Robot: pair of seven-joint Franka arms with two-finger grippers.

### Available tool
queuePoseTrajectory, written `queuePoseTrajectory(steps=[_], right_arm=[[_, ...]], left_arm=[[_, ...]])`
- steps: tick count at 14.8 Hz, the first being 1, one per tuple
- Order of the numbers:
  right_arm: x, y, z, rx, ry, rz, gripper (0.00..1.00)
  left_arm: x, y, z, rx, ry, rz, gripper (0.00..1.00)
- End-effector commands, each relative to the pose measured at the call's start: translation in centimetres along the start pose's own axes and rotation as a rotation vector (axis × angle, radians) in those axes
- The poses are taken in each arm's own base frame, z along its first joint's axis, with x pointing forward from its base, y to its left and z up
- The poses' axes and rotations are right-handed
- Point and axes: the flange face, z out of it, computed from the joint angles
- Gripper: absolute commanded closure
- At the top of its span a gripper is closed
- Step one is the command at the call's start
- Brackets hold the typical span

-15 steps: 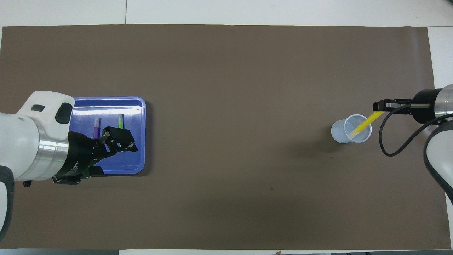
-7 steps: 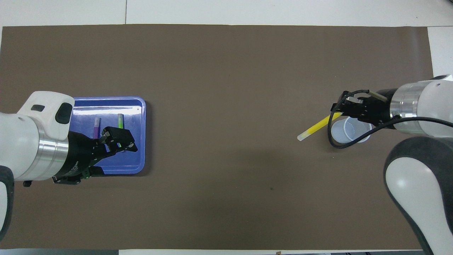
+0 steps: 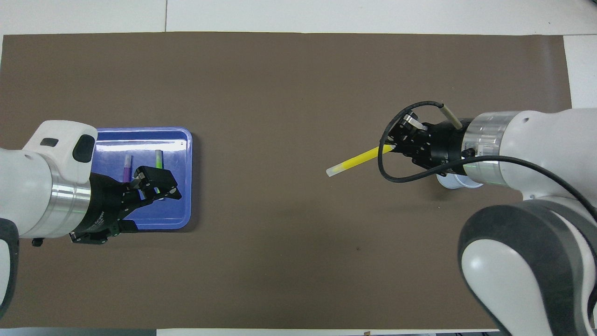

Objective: Right arm passes pens to left for tray arrangement
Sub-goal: 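Lift the yellow pen from the cup and carry it toward the left gripper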

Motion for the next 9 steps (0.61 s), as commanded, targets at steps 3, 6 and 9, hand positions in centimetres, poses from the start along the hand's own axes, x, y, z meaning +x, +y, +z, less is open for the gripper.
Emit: queuePoseTrajectory(steps=[3,6,9], right_arm=[[-5.5,-3.2,1.7,0.085,-0.065,0.231,1.00],[-7.6,-4.5,1.5,0.113,-0.144,0.366,1.00],[-10.0,-5.2,1.8,0.101,-0.172,0.410,1.00]], left_arm=[[-1.9,2.2,-0.8,-0.142,0.046,-0.514,0.00],[-3.0,3.6,-1.4,-0.244,0.056,-0.801,0.00],[-5.2,3.5,-2.6,-0.294,0.088,-0.956,0.00]])
